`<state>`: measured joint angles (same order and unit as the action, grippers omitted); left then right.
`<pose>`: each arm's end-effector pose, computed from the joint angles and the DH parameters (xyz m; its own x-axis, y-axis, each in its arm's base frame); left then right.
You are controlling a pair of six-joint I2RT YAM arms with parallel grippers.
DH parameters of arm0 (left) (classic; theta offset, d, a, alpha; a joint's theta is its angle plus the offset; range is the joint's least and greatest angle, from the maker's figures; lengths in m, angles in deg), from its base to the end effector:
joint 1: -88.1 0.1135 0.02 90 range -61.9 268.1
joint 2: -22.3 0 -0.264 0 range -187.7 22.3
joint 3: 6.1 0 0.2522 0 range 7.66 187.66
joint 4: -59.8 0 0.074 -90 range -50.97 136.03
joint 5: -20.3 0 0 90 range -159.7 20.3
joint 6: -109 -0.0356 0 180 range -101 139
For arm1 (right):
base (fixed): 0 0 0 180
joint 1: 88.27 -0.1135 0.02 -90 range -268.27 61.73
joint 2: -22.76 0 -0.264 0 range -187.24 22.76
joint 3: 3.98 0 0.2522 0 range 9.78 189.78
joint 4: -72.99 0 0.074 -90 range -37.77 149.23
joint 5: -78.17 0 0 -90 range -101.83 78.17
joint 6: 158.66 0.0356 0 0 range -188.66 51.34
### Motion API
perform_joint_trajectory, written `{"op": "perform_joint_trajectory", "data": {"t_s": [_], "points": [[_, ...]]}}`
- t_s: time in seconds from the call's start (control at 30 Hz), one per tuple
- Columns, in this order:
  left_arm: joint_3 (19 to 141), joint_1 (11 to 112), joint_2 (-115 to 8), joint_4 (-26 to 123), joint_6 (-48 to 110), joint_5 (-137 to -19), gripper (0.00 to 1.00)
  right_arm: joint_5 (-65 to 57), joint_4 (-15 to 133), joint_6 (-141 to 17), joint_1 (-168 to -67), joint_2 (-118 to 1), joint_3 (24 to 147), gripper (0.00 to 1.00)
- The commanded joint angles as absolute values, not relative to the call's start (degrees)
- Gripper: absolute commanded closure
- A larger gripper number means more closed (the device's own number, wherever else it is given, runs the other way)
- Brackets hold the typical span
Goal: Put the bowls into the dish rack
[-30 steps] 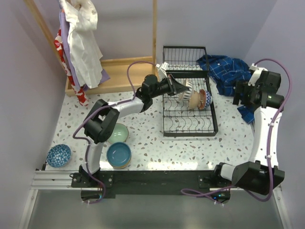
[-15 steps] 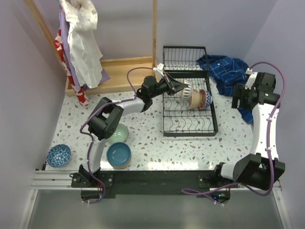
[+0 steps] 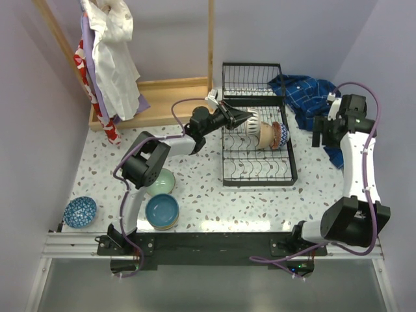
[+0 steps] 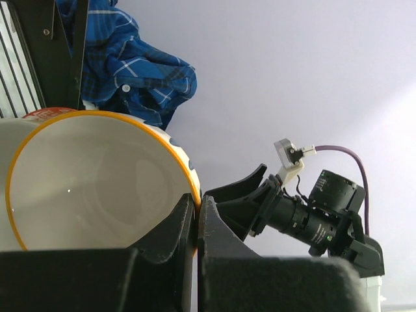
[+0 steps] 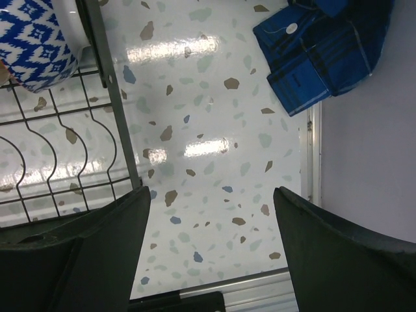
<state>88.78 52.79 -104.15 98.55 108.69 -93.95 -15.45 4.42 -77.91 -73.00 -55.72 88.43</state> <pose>0.3974 -0.2994 0.2071 -0.8590 -0.5089 -0.0567 0.1066 -0.0695 -0.9919 0.2651 -0.0747 0.3436 -0.8244 0.0588 -0.5629 0.1678 0.9753 -0.1438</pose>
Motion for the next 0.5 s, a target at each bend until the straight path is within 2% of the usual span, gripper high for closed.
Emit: {"op": "perform_joint_trajectory", "data": {"t_s": [0.0,0.47], "points": [[89.14,53.11,-101.80,101.93,113.21,-92.55,1.00,-17.89,3.24,-78.93,-74.64,-56.16,92.13,0.20],[84.12,55.49,-99.60,98.07,109.79,-96.15,1.00,-18.42,4.29,-79.55,-75.79,-56.69,92.40,0.20]]}}
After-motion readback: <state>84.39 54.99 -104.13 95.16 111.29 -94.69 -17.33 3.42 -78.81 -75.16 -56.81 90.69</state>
